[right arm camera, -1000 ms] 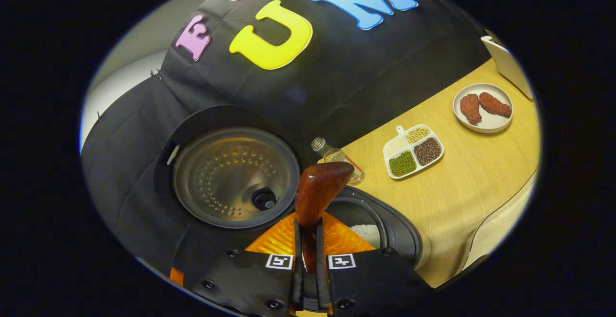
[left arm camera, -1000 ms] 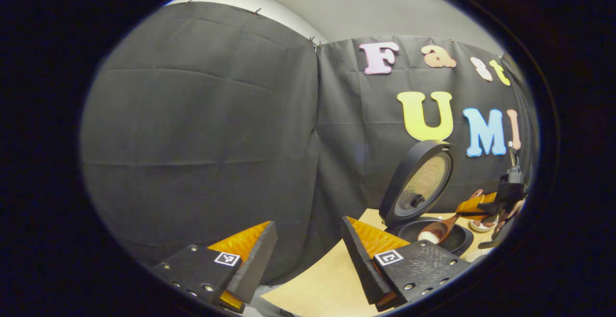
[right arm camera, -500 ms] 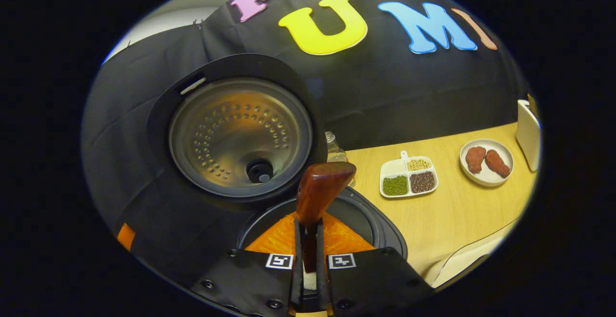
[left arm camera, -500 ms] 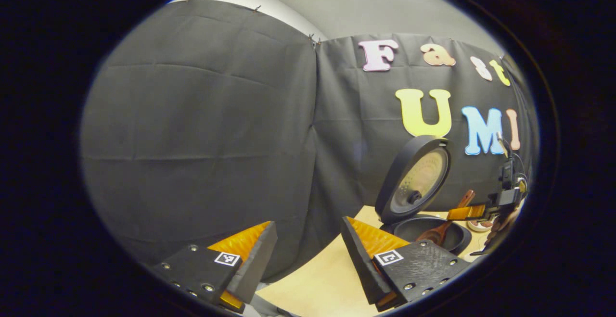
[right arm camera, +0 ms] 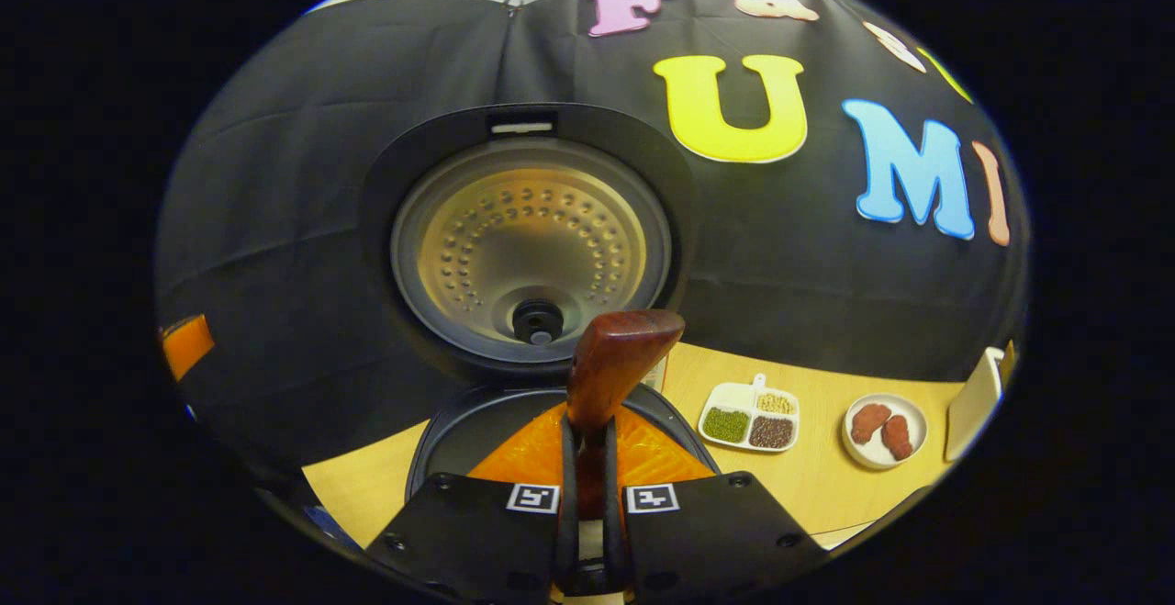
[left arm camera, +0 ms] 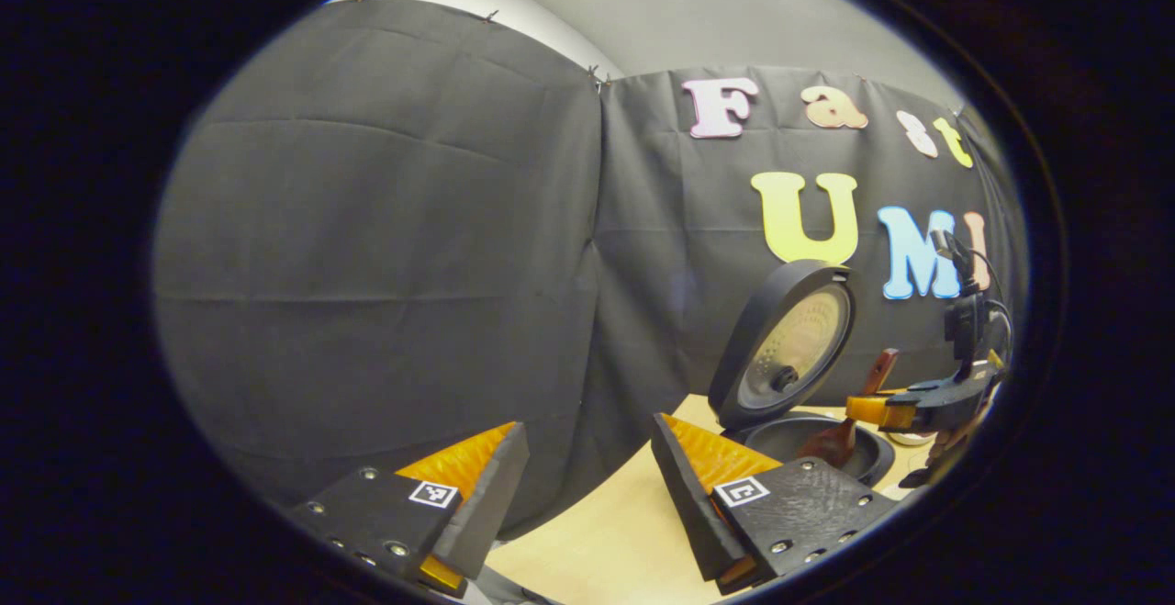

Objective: Close the left gripper, press the button to open the rice cooker; take a wooden spoon from the chopstick holder with the right hand, scoop a spoonful of rice and pour it into the rice cooker, then put the wooden spoon back into the chopstick holder.

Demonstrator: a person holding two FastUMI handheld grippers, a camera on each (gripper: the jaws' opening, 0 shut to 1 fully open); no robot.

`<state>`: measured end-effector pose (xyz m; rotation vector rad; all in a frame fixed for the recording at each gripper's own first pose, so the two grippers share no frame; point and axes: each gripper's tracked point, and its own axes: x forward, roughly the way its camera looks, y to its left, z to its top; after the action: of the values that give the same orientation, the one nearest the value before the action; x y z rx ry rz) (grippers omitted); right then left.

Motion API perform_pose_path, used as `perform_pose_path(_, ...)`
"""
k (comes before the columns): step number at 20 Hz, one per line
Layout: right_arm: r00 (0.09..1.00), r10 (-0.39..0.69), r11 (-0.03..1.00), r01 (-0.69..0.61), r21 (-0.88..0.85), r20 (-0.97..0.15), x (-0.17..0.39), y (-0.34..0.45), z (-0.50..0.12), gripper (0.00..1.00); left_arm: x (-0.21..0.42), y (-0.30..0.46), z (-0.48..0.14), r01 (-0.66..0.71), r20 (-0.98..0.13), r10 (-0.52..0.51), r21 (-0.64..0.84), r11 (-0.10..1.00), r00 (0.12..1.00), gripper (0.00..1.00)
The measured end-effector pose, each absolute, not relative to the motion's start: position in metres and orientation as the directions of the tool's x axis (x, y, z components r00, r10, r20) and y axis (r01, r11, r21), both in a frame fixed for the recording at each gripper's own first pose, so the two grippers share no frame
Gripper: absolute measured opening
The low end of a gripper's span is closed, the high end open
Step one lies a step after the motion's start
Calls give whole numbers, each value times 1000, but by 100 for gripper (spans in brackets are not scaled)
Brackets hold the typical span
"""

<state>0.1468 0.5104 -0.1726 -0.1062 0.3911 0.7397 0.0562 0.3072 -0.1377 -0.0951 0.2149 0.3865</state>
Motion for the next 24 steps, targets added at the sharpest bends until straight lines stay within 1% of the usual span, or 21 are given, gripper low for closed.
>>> perform_pose_path(4, 691, 637, 675, -714, -186, -342, 150, 515, -163, 12, 59, 309, -142, -391, -233, 369, -58, 918, 900, 85)
perform_pose_path(7, 711, 637, 621, -702, -350, -297, 144, 513, -150, 13, 62, 310, -143, -396, -234, 372, -63, 916, 898, 85)
perform_pose_path(9, 715, 641, 592, -691, -415, -278, 138, 511, -141, 13, 64, 309, -140, -393, -230, 370, -61, 917, 900, 85)
perform_pose_path(11, 719, 637, 584, -686, -434, -279, 142, 512, -143, 12, 65, 308, -138, -389, -225, 369, -53, 920, 902, 85)
perform_pose_path(13, 711, 637, 599, -699, -390, -297, 141, 512, -147, 13, 69, 306, -136, -386, -220, 367, -47, 921, 904, 85)
perform_pose_path(15, 701, 638, 634, -713, -299, -318, 140, 512, -149, 13, 70, 304, -134, -384, -216, 365, -50, 922, 905, 85)
perform_pose_path(16, 699, 636, 655, -713, -251, -328, 139, 512, -150, 10, 72, 303, -132, -382, -214, 363, -54, 922, 907, 85)
perform_pose_path(17, 696, 635, 676, -711, -195, -337, 138, 512, -150, 10, 73, 301, -132, -379, -213, 360, -56, 924, 908, 85)
perform_pose_path(18, 689, 638, 695, -707, -129, -344, 137, 511, -148, 12, 74, 299, -130, -373, -210, 354, -56, 926, 911, 85)
perform_pose_path(21, 678, 644, 744, -662, 87, -353, 136, 513, -140, 13, 83, 291, -119, -350, -190, 334, -54, 935, 923, 85)
perform_pose_path(23, 691, 641, 763, -621, 181, -333, 140, 507, -127, 13, 88, 283, -112, -331, -174, 317, -58, 942, 932, 85)
perform_pose_path(24, 706, 633, 773, -600, 207, -317, 142, 501, -119, 9, 92, 278, -109, -320, -169, 306, -62, 945, 937, 85)
